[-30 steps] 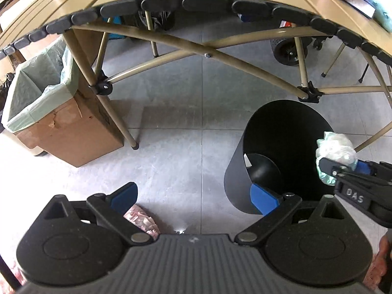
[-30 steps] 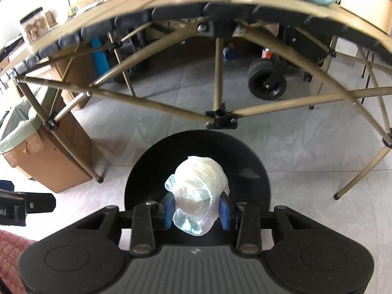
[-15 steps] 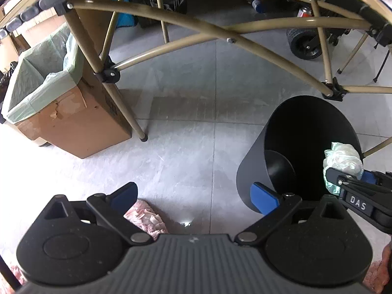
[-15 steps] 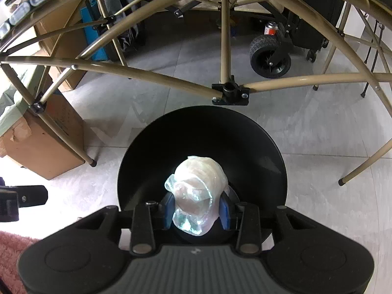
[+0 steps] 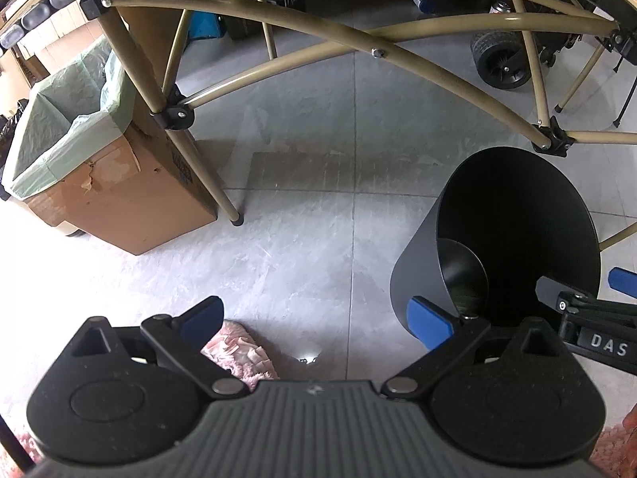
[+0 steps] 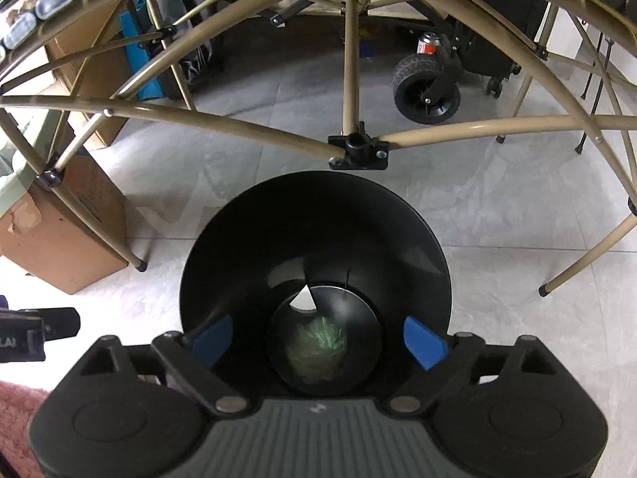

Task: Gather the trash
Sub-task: 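Raise both tools away from the bin toward the table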

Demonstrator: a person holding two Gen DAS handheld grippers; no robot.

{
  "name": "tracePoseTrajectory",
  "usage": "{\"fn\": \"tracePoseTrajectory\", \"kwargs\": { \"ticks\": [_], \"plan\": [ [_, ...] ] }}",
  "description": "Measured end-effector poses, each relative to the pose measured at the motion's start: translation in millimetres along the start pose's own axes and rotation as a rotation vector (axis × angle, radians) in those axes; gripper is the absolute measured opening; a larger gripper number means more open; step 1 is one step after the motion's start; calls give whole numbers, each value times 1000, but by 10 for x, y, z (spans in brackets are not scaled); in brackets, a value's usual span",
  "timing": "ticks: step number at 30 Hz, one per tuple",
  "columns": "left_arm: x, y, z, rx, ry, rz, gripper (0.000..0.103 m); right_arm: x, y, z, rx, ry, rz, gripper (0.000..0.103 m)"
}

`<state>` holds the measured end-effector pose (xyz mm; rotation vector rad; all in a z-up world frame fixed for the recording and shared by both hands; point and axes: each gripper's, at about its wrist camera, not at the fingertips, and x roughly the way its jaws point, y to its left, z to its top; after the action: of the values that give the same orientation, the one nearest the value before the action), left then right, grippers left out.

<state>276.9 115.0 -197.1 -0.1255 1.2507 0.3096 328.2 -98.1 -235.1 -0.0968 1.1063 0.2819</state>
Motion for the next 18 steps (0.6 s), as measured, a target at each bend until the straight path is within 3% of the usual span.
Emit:
{"fn": "tracePoseTrajectory", "kwargs": {
  "ticks": [2,18],
  "plan": [
    [1,-3,0,3,-1,0,100,-7,-11,-7,1,0,-4,103],
    [-39,-66,-9,26,-18,-8,100,-160,-68,-55,13,-10,8,103]
  ]
}}
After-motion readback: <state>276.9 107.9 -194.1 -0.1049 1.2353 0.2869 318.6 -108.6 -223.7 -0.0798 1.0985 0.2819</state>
